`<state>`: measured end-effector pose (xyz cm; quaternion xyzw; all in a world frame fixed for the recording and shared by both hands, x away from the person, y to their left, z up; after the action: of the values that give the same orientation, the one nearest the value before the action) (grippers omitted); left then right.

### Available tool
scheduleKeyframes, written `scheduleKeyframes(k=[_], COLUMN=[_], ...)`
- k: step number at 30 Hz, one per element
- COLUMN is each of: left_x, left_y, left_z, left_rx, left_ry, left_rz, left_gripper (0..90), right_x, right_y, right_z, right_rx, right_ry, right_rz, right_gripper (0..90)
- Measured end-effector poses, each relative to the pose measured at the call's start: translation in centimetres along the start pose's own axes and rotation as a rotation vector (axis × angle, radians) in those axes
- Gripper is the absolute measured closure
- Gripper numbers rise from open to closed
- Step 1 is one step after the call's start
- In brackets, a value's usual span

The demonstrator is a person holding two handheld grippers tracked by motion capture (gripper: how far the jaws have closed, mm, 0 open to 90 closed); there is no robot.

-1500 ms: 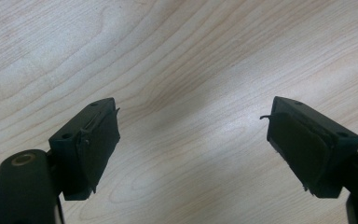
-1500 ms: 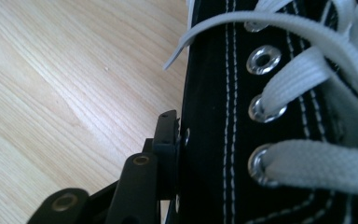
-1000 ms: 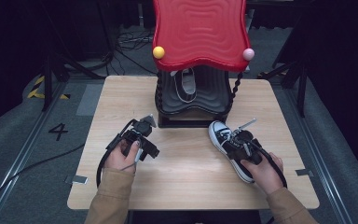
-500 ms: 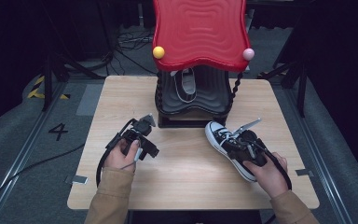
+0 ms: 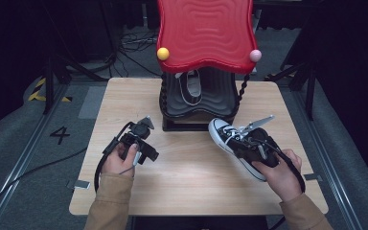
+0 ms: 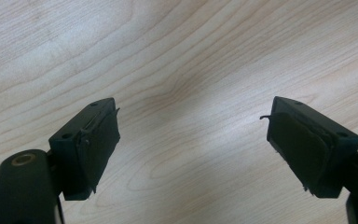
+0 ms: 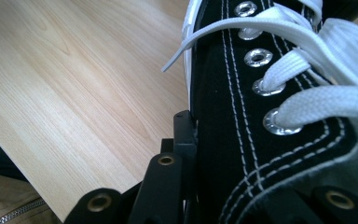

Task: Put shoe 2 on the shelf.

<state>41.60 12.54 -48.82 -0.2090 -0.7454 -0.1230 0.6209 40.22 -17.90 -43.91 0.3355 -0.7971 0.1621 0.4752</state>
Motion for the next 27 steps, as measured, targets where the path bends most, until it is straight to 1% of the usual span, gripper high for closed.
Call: scheduleKeyframes(k=[3, 5, 6, 9, 12, 19, 21, 24, 25, 27], left_x=[0.1, 0.1, 0.1, 0.1, 0.2, 0.2, 0.2, 0.3, 0.4, 0.4], left_y=[0.3, 0.5, 0.5, 0.7, 0.8, 1.3, 1.4, 1.7, 1.8, 2.0], left_z=[0.3, 0.5, 0.5, 0.7, 0.8, 1.4, 1.7, 2.0, 2.1, 2.3], left_rx=[0.007, 0.014, 0.014, 0.023, 0.027, 0.043, 0.053, 0.063, 0.061, 0.071], left_ry=[0.002, 0.000, 0.000, 0.001, -0.001, -0.001, -0.003, -0.006, -0.005, -0.007], left_rz=[-0.003, -0.003, -0.003, -0.005, -0.005, -0.004, -0.004, -0.007, -0.006, -0.008], left_gripper=[17.1, 17.1, 17.1, 17.1, 17.1, 17.1, 17.1, 17.1, 17.1, 17.1], right_x=[1.2, 1.8, 1.8, 2.7, 3.1, 2.6, 2.4, 2.0, 1.9, 1.7], right_y=[0.3, 0.3, 0.3, 0.1, -0.2, -0.8, -1.1, -1.4, -1.5, -1.9], right_z=[-0.3, -0.6, -0.6, -1.5, -2.6, -5.6, -6.8, -8.0, -8.3, -9.3], right_rx=[0.014, 0.023, 0.023, 0.025, 0.027, 0.026, 0.019, 0.012, 0.011, 0.005], right_ry=[-0.019, -0.032, -0.032, -0.055, -0.074, -0.093, -0.106, -0.110, -0.111, -0.121], right_rz=[-0.011, -0.001, -0.001, 0.012, 0.022, 0.047, 0.053, 0.055, 0.057, 0.073], right_gripper=[85.5, 85.6, 85.6, 85.5, 85.5, 85.6, 85.6, 85.6, 85.6, 85.5])
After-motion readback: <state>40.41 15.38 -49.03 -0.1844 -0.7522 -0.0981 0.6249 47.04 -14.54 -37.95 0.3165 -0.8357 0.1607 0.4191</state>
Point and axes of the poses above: each handheld gripper's, and its own axes: x roughly backward along the jaws, z roughly out of its underside, y roughly to its left, the point moved 10 cm from there along -x, roughly forward along the jaws, and after that the axes turned 2 degrees about -x, right-handed, at the moved point
